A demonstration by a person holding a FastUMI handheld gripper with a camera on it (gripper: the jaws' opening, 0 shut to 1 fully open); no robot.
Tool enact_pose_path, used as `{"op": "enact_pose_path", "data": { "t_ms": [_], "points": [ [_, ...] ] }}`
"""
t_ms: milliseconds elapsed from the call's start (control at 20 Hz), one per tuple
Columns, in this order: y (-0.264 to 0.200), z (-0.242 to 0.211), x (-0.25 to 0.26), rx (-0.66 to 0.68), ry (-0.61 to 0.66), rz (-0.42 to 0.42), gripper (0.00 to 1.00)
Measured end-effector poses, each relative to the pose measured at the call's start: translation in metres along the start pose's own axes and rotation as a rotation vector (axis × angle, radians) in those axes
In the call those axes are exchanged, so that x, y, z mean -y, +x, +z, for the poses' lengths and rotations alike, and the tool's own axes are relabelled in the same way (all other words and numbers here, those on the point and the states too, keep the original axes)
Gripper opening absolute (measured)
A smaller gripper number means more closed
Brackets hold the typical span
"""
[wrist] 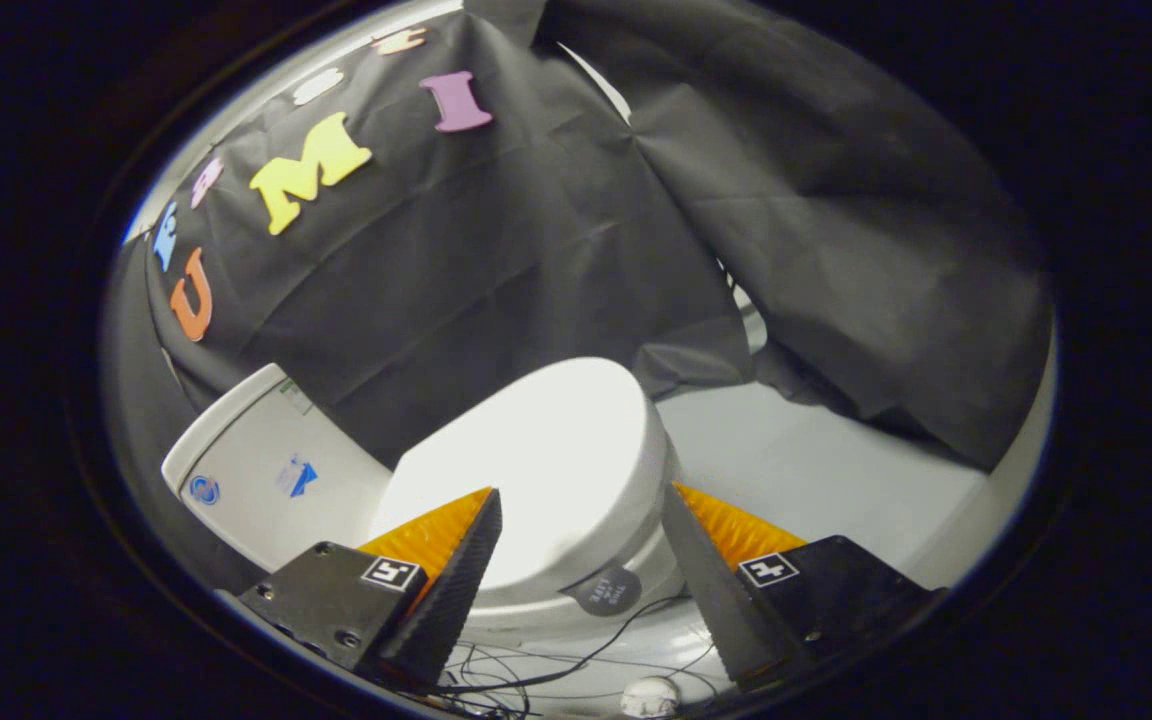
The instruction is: Open the toilet lid.
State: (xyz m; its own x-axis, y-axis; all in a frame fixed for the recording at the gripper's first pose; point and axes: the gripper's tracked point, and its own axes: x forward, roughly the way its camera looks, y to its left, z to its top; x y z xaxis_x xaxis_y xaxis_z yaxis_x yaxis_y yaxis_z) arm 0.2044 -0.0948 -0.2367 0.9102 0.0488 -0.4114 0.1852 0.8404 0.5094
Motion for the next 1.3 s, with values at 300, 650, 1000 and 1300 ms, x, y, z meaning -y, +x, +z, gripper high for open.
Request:
{"op": "enact_pose_path", "data": {
  "t_ms": [300,650,1000,1300],
  "points": [
    [0.019,-0.047,0.012,-0.134,0.144,-0.002,0.97],
    [0.028,-0.077,0.013,-0.268,0.298,0.023,0.7],
    [0.03,-0.075,0.011,-0.289,0.361,0.073,0.4],
    [0.03,-0.07,0.013,-0.278,0.456,0.122,0.22]
  ]
}}
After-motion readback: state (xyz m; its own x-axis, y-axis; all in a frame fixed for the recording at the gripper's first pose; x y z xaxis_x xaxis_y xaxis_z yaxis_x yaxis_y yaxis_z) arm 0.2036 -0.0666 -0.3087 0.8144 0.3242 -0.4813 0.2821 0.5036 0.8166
